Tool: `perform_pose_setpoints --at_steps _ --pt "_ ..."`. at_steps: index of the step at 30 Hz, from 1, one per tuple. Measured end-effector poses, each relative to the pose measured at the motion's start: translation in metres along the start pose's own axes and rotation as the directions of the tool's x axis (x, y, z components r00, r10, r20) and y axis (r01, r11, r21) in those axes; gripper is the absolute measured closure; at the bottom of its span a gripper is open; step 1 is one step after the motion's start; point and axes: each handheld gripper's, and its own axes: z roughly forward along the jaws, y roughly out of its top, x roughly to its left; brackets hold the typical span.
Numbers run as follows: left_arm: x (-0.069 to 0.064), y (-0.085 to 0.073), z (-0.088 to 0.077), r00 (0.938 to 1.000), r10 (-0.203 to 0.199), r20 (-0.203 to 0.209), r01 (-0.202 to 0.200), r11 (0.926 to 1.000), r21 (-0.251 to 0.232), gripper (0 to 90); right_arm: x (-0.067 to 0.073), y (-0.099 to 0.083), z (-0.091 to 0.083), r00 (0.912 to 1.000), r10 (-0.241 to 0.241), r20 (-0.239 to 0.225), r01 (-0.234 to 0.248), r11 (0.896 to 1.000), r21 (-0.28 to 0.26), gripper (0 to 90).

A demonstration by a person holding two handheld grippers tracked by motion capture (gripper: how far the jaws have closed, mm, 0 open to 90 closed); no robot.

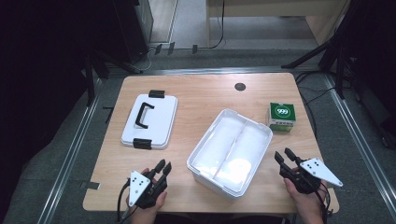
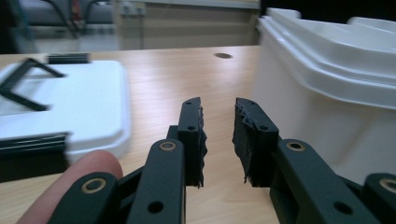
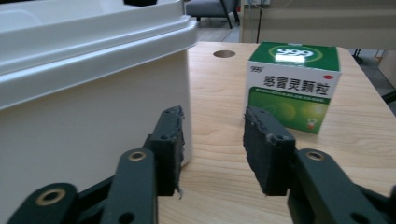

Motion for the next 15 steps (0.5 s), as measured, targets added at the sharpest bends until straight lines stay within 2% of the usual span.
perform_pose_setpoints --at_steps 4,5,6,8,9,10,13,15 --pt "-0.017 -0.003 -0.002 0.9984 0.005 0.056 -0.006 1.0 0.007 75.2 0.008 0.001 0.004 0.9996 -0.01 -0.028 0.01 1.0 -0.005 68.0" --pt "-0.023 -0.004 -0.003 0.9964 0.011 0.084 -0.012 0.9999 0.007 76.9 0.01 0.001 0.005 0.9993 -0.016 -0.033 0.016 1.0 -0.011 72.5" --pt "-0.023 -0.004 -0.003 0.9964 0.011 0.084 -0.012 0.9999 0.007 78.7 0.01 0.001 0.005 0.9993 -0.016 -0.033 0.016 1.0 -0.011 72.5" --pt "-0.029 -0.005 -0.004 0.9935 0.017 0.112 -0.019 0.9998 0.011 81.1 0.01 0.001 0.007 0.9992 -0.013 -0.037 0.013 1.0 -0.014 80.2" --pt "-0.032 -0.006 -0.004 0.9915 0.022 0.128 -0.025 0.9996 0.017 81.1 0.01 0.001 0.007 0.9992 -0.013 -0.037 0.013 1.0 -0.014 80.2" --pt "-0.034 -0.007 -0.004 0.9895 0.036 0.14 -0.039 0.9991 0.017 84.7 0.01 0.0 0.008 0.9991 -0.013 -0.04 0.013 1.0 -0.008 84.3" --pt "-0.041 -0.009 -0.001 0.984 0.059 0.168 -0.063 0.9978 0.022 85.9 0.009 0.0 0.009 0.9981 -0.007 -0.06 0.007 1.0 -0.006 87.3" --pt "-0.042 -0.011 0.002 0.982 0.052 0.181 -0.059 0.9976 0.035 83.5 0.008 0.0 0.008 0.9969 -0.006 -0.079 0.005 1.0 -0.006 87.3"
